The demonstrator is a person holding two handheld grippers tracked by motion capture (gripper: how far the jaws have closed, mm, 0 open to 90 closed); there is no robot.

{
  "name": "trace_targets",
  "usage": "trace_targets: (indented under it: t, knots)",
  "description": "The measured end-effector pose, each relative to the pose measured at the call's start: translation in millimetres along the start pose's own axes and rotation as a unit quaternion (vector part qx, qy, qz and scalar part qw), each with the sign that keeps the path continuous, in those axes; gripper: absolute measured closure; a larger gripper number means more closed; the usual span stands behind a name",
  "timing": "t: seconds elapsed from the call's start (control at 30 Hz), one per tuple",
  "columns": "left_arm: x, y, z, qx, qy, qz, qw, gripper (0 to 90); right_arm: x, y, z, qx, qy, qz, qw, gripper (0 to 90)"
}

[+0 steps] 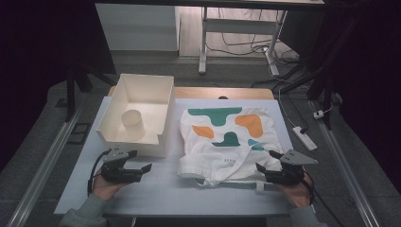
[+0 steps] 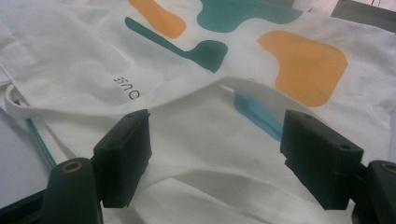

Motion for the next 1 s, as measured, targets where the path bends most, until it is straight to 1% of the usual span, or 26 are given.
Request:
trace_targets:
  t: [0.1,0.13,0.3,0.43,0.47,0.63,0.83,0.87,0.9,0.93,0.97,1.0]
  knots:
    - [0.4,-0.1,-0.3,-0.001,0.001,-0.002,1.0000,18.9,-0.7,0.4,0.6,0.002,0.000,0.003,1.0000,24.8]
    - [0.8,-0.1,-0.9,-0.004,0.002,-0.006,1.0000,19.0,-0.4,0.2,0.3,0.004,0.003,0.007,1.0000,24.8]
    - [2.0,-1.4,-3.8,-0.004,0.008,-0.014,0.9999,19.5,0.0,0.0,-0.5,0.005,0.005,0.010,0.9999,24.8]
    - [3.3,0.0,-4.6,-0.004,0.010,-0.010,0.9999,19.7,0.0,-1.6,0.1,0.002,0.003,0.005,1.0000,24.9]
    - [2.8,1.2,-4.9,-0.005,0.010,-0.006,0.9999,20.0,0.1,-1.3,0.6,0.001,0.001,0.004,1.0000,25.1]
    - [3.4,0.2,-6.6,-0.010,0.014,-0.010,0.9998,21.0,0.2,-1.0,1.5,-0.001,0.000,0.007,1.0000,25.4]
    - [5.4,2.9,-6.6,-0.010,0.015,-0.004,0.9998,21.1,-0.9,0.0,0.7,-0.001,0.002,0.010,0.9999,25.5]
    - [6.8,6.3,-8.2,-0.015,0.017,0.000,0.9998,21.2,-0.9,-0.4,0.9,-0.001,0.001,0.009,1.0000,25.5]
    - [6.8,6.3,-8.2,-0.015,0.017,0.000,0.9998,21.3,-0.9,-0.4,0.9,-0.001,0.001,0.009,1.0000,25.5]
    - [9.4,10.2,-11.3,-0.023,0.023,0.002,0.9995,21.3,-0.2,-1.4,1.0,0.003,0.003,0.010,0.9999,25.5]
    - [9.4,10.2,-11.3,-0.023,0.023,0.002,0.9995,21.3,0.2,-1.6,1.0,0.003,0.004,0.011,0.9999,25.5]
    - [12.0,13.3,-14.7,-0.028,0.028,0.004,0.9992,21.3,0.2,-1.7,1.0,0.002,0.004,0.010,0.9999,25.5]
Point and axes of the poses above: each handheld gripper's, and its own axes: z roughly forward along the jaws, x roughly out of its top, y roughly to its right, the point moved 8 cm from there along z, roughly forward along the jaws, and after that the axes turned 12 degrees about -y, right-handed, at the moved point
